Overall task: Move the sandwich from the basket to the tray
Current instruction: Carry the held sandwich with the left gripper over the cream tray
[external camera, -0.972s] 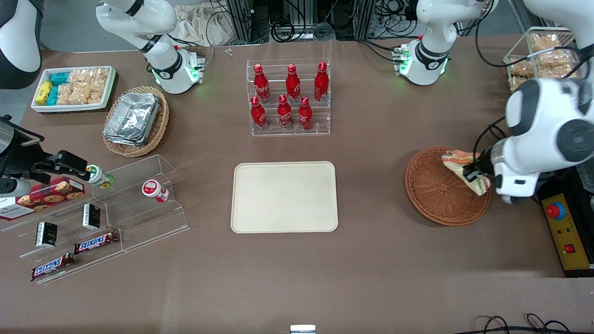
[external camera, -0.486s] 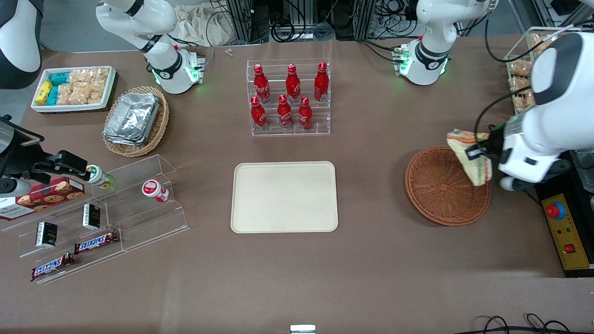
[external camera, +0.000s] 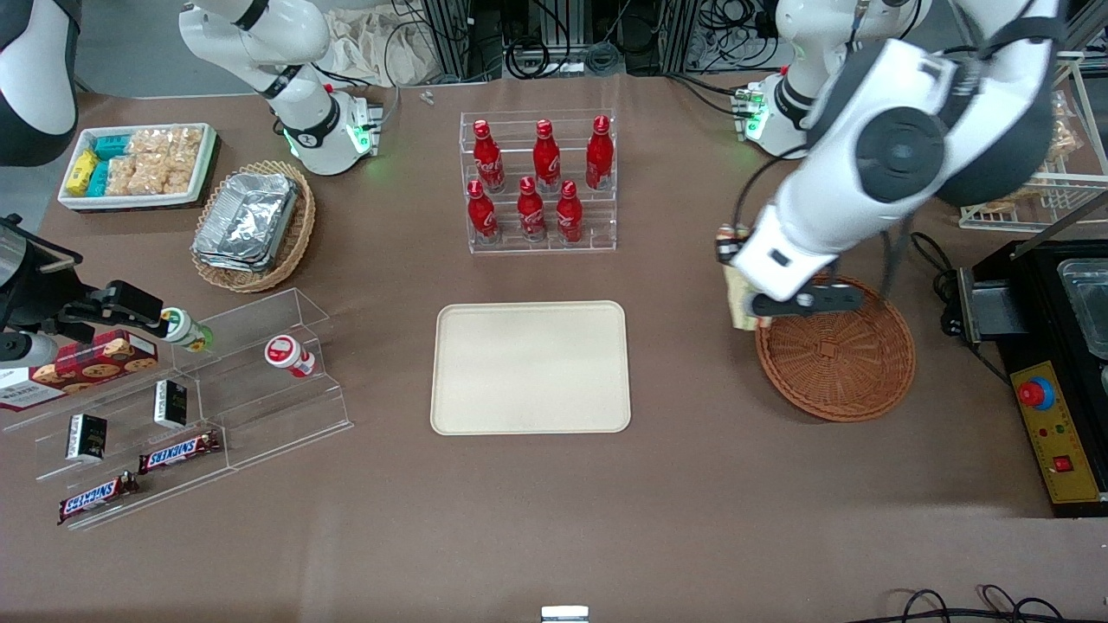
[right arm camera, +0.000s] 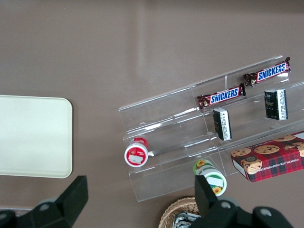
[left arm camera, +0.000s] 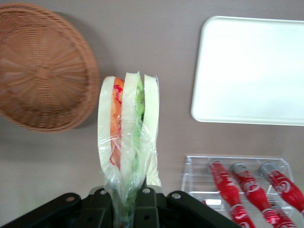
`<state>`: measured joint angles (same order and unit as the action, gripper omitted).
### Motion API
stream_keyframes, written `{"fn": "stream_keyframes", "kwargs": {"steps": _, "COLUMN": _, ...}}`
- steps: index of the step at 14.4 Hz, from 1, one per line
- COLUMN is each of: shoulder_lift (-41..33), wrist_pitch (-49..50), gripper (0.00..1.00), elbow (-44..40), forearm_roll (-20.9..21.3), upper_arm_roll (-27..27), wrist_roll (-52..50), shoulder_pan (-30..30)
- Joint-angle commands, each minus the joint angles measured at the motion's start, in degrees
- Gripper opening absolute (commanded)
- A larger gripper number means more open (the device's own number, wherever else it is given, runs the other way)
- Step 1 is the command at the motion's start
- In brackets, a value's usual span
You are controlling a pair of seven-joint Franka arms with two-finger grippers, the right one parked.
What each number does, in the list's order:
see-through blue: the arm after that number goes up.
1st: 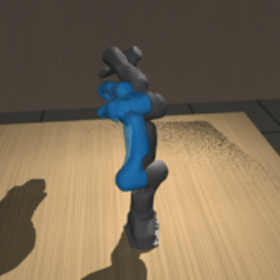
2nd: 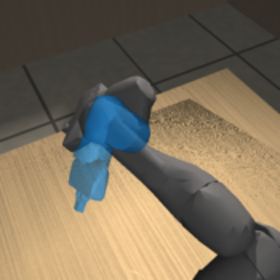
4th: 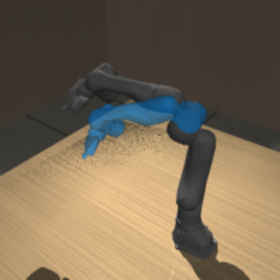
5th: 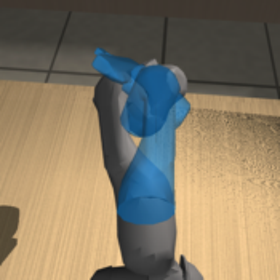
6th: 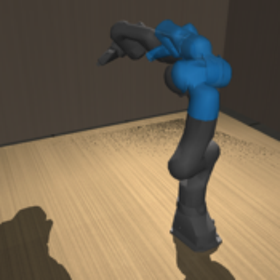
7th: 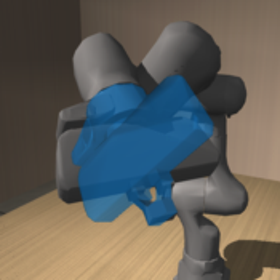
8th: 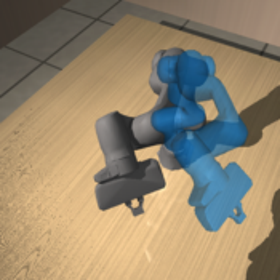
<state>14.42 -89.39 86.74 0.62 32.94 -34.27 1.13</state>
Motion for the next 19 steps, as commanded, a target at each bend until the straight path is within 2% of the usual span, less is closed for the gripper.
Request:
{"fn": "stream_keyframes", "kwargs": {"steps": 1, "shoulder_lift": 3.76, "wrist_pitch": -2.80, "gripper": 0.05, "elbow": -1.40, "forearm_roll": 3.49, "upper_arm_roll": 0.02, "wrist_roll": -5.70, "shoulder_pan": -5.50}}
{"fn": "stream_keyframes", "kwargs": {"steps": 5, "shoulder_lift": 10.43, "wrist_pitch": -9.90, "gripper": 0.05, "elbow": -1.49, "forearm_roll": 4.56, "upper_arm_roll": -0.06, "wrist_roll": -5.99, "shoulder_pan": -10.35}}
{"fn": "stream_keyframes", "kwargs": {"steps": 7, "shoulder_lift": 14.12, "wrist_pitch": -13.34, "gripper": 0.05, "elbow": -1.40, "forearm_roll": 8.58, "upper_arm_roll": -0.06, "wrist_roll": -6.34, "shoulder_pan": -12.98}}
{"fn": "stream_keyframes", "kwargs": {"steps": 8, "shoulder_lift": 15.62, "wrist_pitch": -15.44, "gripper": 0.05, "elbow": -1.32, "forearm_roll": 10.00, "upper_arm_roll": -0.06, "wrist_roll": -6.69, "shoulder_pan": -13.43}}
{"fn": "stream_keyframes", "kwargs": {"steps": 12, "shoulder_lift": 21.69, "wrist_pitch": -22.48, "gripper": 0.05, "elbow": -1.40, "forearm_roll": 10.54, "upper_arm_roll": -0.15, "wrist_roll": -10.46, "shoulder_pan": -14.05}}
{"fn": "stream_keyframes", "kwargs": {"steps": 16, "shoulder_lift": 26.35, "wrist_pitch": -28.02, "gripper": 0.04, "elbow": -1.32, "forearm_roll": 18.52, "upper_arm_roll": -0.42, "wrist_roll": -15.82, "shoulder_pan": -15.11}}
{"fn": "stream_keyframes", "kwargs": {"steps": 17, "shoulder_lift": 27.49, "wrist_pitch": -29.69, "gripper": 0.00, "elbow": -1.23, "forearm_roll": 18.89, "upper_arm_roll": -0.42, "wrist_roll": -15.92, "shoulder_pan": -15.11}}
{"fn": "stream_keyframes", "kwargs": {"steps": 19, "shoulder_lift": 29.25, "wrist_pitch": -31.19, "gripper": 0.00, "elbow": -1.14, "forearm_roll": 18.98, "upper_arm_roll": -0.42, "wrist_roll": -15.92, "shoulder_pan": -15.10}}
